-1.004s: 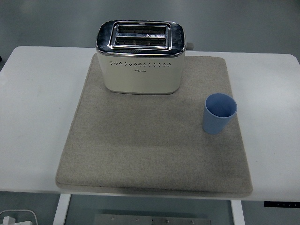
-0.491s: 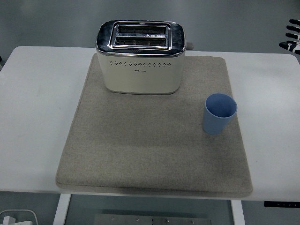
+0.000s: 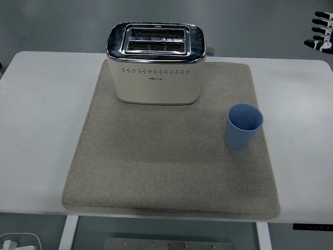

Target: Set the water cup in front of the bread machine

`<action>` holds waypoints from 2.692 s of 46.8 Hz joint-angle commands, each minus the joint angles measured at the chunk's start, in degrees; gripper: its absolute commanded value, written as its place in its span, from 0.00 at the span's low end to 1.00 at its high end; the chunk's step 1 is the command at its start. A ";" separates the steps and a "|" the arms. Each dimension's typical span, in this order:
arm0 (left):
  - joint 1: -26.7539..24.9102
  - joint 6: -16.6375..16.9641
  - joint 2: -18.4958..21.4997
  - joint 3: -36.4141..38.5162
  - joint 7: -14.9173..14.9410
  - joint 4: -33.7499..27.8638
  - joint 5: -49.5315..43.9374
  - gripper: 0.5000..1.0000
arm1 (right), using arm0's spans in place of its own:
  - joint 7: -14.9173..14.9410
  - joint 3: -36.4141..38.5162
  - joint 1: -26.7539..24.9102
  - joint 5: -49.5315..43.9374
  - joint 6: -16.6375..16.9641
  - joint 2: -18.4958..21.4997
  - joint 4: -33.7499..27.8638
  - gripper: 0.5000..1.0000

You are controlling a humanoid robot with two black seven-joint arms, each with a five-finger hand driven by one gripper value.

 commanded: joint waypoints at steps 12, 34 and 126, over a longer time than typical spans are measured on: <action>0.04 0.00 0.00 0.00 0.00 -0.04 0.00 1.00 | 9.04 0.44 -5.34 -0.22 8.17 -0.56 0.02 0.86; -0.05 0.00 0.00 0.00 0.00 0.05 0.00 1.00 | 11.53 0.79 -13.95 -3.73 14.16 -6.01 5.46 0.86; -0.05 0.00 0.00 0.00 0.00 -0.04 0.00 1.00 | 11.53 2.46 -20.81 -13.49 11.07 2.95 14.79 0.86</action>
